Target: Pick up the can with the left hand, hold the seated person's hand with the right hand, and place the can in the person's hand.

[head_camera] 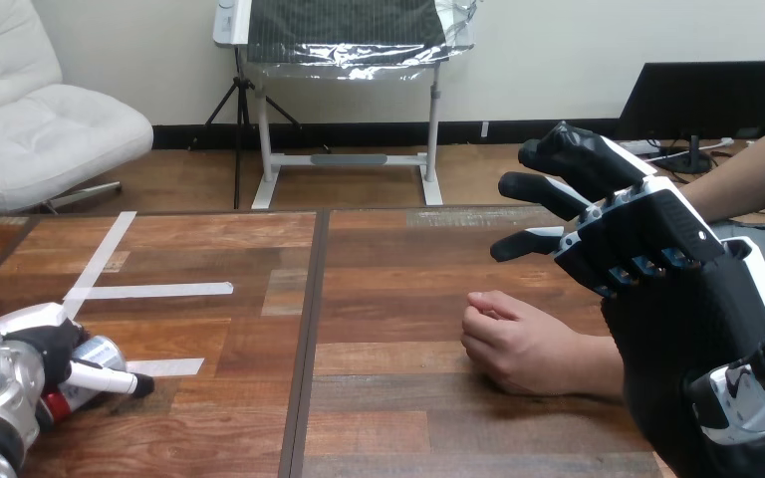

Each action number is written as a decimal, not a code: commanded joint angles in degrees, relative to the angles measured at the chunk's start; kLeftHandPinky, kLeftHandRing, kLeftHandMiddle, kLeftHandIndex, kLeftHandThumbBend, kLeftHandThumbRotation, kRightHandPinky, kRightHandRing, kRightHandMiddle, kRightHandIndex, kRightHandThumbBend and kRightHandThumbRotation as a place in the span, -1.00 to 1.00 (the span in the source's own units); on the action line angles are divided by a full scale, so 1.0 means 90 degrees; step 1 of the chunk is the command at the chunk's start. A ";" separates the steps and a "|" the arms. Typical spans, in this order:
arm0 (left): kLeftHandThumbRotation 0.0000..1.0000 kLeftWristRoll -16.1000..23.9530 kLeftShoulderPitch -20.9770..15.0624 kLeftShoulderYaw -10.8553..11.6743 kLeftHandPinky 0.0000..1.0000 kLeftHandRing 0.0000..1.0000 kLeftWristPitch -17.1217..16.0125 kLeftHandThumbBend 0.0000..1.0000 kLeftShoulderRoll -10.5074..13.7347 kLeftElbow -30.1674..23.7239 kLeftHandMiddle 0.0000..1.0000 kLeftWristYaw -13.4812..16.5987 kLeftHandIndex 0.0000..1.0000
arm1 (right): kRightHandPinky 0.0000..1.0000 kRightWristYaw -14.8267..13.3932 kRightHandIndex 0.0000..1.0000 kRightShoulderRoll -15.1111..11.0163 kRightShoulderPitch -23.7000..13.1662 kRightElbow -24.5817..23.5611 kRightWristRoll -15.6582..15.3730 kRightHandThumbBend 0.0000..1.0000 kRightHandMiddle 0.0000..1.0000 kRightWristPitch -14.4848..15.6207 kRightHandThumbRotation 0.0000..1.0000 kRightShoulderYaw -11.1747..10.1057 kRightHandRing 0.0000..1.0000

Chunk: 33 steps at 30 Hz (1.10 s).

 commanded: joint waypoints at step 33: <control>-0.69 -0.0459 -0.0474 0.0062 0.19 0.54 0.0097 0.54 -0.0041 0.0030 0.72 -0.0103 0.74 | 0.24 -0.0019 0.64 0.0048 -0.0369 -0.0119 -0.0010 1.00 0.69 -0.0119 0.85 0.0024 0.63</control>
